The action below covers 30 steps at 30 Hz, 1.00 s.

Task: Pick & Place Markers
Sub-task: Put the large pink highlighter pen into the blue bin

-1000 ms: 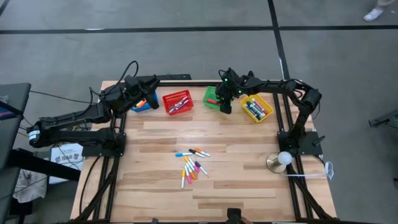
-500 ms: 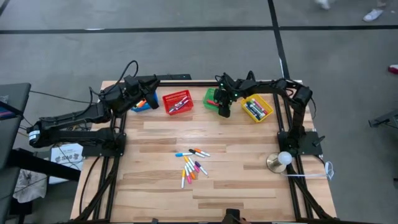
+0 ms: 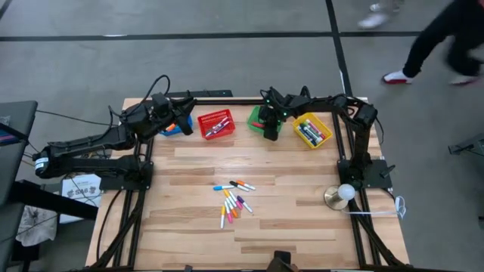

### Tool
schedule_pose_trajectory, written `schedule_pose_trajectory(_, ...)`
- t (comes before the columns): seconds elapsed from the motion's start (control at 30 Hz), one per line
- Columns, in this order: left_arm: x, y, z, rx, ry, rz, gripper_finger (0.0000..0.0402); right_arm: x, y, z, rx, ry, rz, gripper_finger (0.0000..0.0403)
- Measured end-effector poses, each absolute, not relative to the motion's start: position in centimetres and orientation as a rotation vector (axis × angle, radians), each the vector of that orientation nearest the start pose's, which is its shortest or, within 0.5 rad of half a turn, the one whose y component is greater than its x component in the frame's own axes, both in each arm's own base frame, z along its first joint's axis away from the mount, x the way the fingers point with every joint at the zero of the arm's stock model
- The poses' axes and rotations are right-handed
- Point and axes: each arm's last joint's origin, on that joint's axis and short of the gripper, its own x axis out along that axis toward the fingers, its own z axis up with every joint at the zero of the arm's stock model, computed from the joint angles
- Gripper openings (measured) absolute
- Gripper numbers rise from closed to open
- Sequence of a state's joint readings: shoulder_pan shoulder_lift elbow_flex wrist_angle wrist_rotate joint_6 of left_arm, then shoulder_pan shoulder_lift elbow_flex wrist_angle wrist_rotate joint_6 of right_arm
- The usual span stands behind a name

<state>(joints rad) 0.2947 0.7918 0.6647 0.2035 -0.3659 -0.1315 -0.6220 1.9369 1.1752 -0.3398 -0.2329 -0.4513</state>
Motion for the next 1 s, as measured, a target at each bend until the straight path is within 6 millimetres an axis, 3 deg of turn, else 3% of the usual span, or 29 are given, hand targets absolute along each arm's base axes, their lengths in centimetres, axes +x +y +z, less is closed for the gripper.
schedule_pose_trajectory(0.37, 16.9, 6.2, 32.8, -0.137, -0.128, 0.653, 0.0076, 31.8, -22.0, 15.9, 0.068, 1.056, -0.124, 0.0004)
schedule_pose_trajectory(0.7, 16.9, 6.2, 32.7, -0.136, -0.127, 0.653, 0.0076, 31.7, -22.0, 16.4, 0.06, 1.093, -0.096, 0.0001)
schedule_pose_trajectory(0.83, 16.9, 6.2, 32.7, -0.135, -0.126, 0.653, 0.0076, 31.5, -21.8, 16.3, 0.027, 1.115, -0.058, 0.0016)
schedule_pose_trajectory(1.0, 16.9, 6.2, 32.7, -0.134, -0.126, 0.653, 0.0076, 31.5, -21.7, 16.3, 0.029, 1.126, -0.047, 0.0075)
